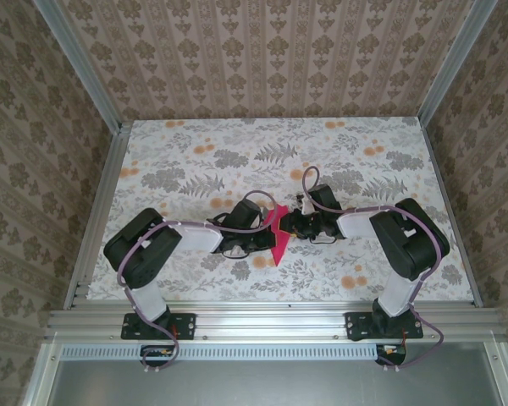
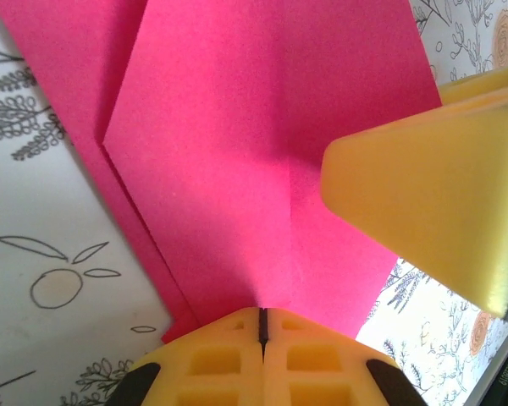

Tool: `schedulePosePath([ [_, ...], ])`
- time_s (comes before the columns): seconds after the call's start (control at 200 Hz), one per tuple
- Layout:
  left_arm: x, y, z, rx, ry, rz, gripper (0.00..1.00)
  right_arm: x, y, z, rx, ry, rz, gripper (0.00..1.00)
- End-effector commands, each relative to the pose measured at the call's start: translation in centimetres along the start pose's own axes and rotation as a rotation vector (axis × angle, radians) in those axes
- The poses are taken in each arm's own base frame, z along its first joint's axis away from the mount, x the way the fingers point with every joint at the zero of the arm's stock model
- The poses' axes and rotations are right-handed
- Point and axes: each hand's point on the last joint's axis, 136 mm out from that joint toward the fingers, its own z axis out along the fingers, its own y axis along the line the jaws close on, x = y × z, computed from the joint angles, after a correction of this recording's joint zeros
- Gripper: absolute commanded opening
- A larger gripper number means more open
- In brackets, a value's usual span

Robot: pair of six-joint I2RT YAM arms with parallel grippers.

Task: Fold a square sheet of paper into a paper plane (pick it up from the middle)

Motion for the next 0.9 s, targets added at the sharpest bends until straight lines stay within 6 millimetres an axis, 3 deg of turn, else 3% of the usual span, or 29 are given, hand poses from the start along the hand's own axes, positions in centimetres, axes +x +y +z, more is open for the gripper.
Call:
schedulePosePath([
  [0.0,0.3,0.1,-0.6,0.004,0.004,-0.018,0.00,0.6,-0.1,0.7,0.011,0.036,-0.016,0.28],
  [0.235,0.1,-0.2,-0.7,0.043,-0.013,-0.026,0.00,1.0,0.0,1.2,0.039,0.057,-0.033,0.24],
  [0.43,-0.1,0.2,-1.6,0.015,-0.043,-0.021,0.00,0.8,-0.6,1.0,0.078,0.042,-0.033,0.13],
  [0.635,-0.1,0.9,-2.4,-0.039,-0.055,-0.007,0.00,0.7,-0.1,1.0,0.056,0.037,-0.035,0.12],
  [0.895,0.2,1.6,-1.2,-0.062,-0.022,-0.024,0.00,0.8,0.8,1.2,0.002,0.046,-0.035,0.17],
])
